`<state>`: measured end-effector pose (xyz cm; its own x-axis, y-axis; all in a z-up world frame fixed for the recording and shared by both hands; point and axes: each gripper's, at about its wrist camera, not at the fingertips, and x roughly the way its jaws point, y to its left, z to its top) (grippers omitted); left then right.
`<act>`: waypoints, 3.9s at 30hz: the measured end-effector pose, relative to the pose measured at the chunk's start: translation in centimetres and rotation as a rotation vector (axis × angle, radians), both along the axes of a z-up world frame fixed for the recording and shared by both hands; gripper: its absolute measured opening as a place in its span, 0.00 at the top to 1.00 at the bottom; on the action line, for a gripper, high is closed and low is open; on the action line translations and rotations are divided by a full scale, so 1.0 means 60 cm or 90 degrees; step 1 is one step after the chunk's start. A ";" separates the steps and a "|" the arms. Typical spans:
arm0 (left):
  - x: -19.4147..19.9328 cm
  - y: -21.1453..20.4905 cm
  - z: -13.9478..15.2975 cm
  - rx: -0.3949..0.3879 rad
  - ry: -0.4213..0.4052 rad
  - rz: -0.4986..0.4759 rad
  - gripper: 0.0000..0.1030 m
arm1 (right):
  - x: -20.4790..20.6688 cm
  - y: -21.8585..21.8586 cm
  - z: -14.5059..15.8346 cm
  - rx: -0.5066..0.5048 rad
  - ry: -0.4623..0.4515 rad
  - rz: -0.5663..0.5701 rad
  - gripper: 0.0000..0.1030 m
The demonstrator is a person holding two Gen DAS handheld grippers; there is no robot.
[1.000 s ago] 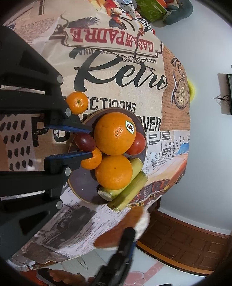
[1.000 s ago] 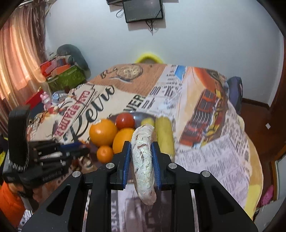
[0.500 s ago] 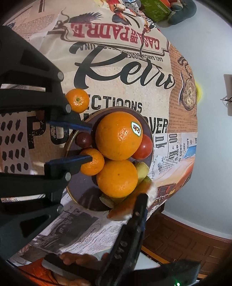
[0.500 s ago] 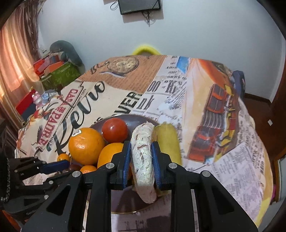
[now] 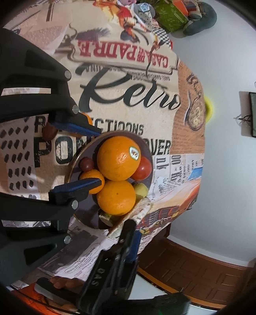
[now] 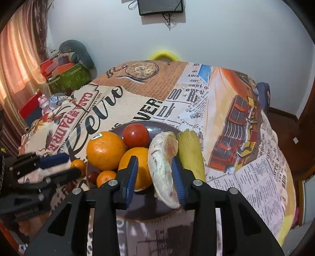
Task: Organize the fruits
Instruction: 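Set the date on the plate with left tool while right tool sets the roll there, then grasp the second dark red date with the right tool, then grasp the last tangerine with the left tool while the right tool carries the date, then lower the tangerine onto the plate with left tool while right tool releases the date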
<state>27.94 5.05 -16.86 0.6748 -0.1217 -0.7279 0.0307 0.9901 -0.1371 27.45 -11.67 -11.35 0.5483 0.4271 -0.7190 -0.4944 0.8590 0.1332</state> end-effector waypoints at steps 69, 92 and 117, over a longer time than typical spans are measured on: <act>-0.057 0.072 -0.029 -0.010 0.042 0.010 0.84 | -0.097 0.066 -0.041 -0.005 0.054 0.084 0.84; 0.030 0.059 -0.088 0.007 0.078 0.013 0.64 | -0.072 0.010 -0.055 0.014 0.060 0.046 0.84; -0.035 -0.044 -0.003 0.005 0.000 -0.083 0.68 | -0.065 -0.009 -0.051 0.005 0.051 0.024 0.84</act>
<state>25.86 2.41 -17.06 0.6533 -0.2027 -0.7295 0.1595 0.9787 -0.1291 23.54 -12.23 -14.40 0.4727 0.4521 -0.7564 -0.5135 0.8389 0.1804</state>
